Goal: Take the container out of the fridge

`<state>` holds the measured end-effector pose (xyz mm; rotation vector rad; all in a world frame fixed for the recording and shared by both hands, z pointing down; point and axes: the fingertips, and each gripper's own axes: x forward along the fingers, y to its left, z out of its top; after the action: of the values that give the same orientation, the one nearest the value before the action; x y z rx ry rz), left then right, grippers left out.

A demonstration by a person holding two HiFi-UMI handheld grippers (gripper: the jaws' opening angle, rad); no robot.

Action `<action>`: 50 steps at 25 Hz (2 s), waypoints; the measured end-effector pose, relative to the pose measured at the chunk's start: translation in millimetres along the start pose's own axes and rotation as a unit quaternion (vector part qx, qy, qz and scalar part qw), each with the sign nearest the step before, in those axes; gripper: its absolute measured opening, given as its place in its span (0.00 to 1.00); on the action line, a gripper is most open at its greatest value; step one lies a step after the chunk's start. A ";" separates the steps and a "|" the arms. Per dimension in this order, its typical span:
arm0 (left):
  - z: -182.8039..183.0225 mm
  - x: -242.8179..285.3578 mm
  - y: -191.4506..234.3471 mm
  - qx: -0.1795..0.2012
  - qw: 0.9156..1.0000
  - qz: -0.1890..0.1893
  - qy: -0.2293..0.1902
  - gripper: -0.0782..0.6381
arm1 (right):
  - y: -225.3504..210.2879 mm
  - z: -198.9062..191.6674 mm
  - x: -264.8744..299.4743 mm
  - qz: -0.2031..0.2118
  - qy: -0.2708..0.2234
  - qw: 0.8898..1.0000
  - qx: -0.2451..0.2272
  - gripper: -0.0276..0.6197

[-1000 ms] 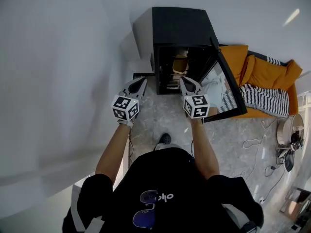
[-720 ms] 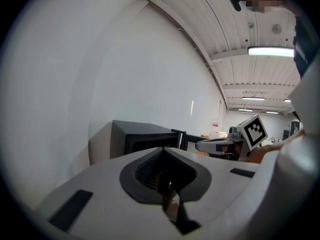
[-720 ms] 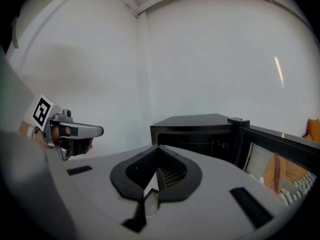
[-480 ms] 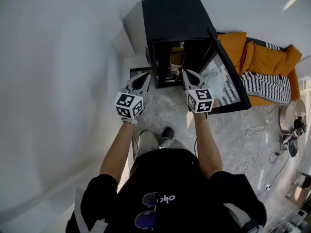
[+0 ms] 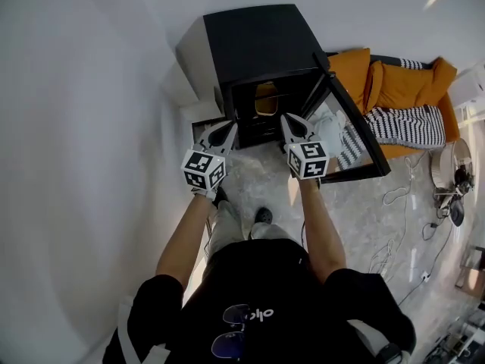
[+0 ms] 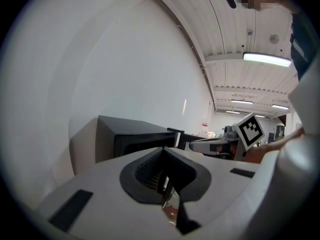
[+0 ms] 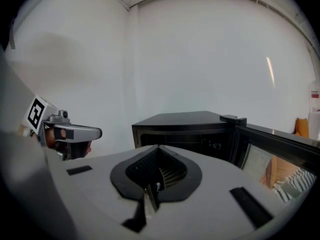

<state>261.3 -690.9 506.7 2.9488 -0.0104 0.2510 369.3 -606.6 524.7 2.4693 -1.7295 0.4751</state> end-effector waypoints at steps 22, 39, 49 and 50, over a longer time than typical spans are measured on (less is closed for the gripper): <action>-117.3 76.1 29.9 0.004 0.999 -0.046 0.012 0.11 | -44.2 -121.8 68.8 -0.040 -0.001 0.999 0.018 0.05; -256.6 144.1 82.7 0.022 0.998 -0.059 0.009 0.11 | -89.1 -279.8 169.6 -0.076 -0.021 0.996 0.034 0.05; -288.7 155.8 97.6 0.010 0.997 -0.078 0.023 0.11 | -94.7 -315.6 203.8 -0.098 -0.049 0.993 0.047 0.33; -290.8 155.5 98.4 0.009 0.996 -0.081 0.024 0.11 | -98.1 -318.6 207.2 -0.106 -0.049 0.992 0.048 0.40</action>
<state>363.8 -733.8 832.3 2.9396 0.2374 0.2990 460.8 -679.4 899.4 2.7488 -1.4834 0.4331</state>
